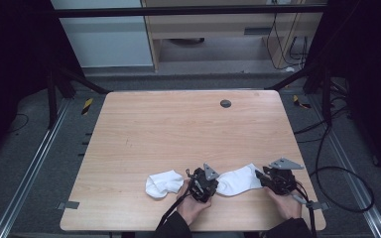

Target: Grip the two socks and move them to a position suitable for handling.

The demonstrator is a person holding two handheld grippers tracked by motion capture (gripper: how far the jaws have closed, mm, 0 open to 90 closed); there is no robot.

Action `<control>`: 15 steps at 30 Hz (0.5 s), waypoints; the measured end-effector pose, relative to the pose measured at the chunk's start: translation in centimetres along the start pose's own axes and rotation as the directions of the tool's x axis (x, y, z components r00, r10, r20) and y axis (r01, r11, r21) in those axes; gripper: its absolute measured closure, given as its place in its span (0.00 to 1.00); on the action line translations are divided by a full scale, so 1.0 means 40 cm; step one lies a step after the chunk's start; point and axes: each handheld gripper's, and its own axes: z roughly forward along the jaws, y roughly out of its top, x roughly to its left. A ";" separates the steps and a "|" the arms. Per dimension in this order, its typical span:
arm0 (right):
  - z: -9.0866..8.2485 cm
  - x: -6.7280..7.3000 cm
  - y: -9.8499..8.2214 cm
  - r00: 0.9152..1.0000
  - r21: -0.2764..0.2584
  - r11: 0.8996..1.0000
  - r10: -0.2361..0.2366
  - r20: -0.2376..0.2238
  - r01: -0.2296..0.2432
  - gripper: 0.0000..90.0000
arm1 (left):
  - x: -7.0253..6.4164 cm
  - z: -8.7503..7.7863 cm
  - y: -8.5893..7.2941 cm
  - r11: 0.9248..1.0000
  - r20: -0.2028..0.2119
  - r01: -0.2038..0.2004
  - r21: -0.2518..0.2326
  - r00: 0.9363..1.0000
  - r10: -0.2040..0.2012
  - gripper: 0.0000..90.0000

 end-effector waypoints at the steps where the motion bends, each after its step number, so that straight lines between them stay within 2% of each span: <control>1: 0.003 0.001 0.000 1.000 0.013 1.000 -0.007 0.004 0.007 0.76 | 0.001 0.000 0.000 1.000 0.002 0.002 0.000 1.000 -0.002 0.99; 4: -0.002 -0.003 0.001 1.000 0.036 0.999 0.001 0.012 -0.002 0.90 | 0.002 0.002 0.000 1.000 -0.002 0.008 -0.005 1.000 -0.008 0.99; 6: -0.010 -0.005 0.002 1.000 0.042 0.999 0.016 0.018 -0.017 0.95 | 0.003 0.002 0.001 1.000 -0.005 0.008 -0.005 1.000 -0.008 0.99; 12: -0.016 -0.009 0.002 0.998 0.056 0.998 0.027 0.053 -0.030 0.96 | 0.007 0.004 0.002 1.000 -0.009 0.009 -0.018 1.000 -0.009 0.98; 15: -0.017 -0.006 0.000 0.997 0.069 0.997 0.023 0.069 -0.027 0.94 | 0.011 0.001 0.003 0.999 -0.005 0.012 -0.034 1.000 -0.012 0.94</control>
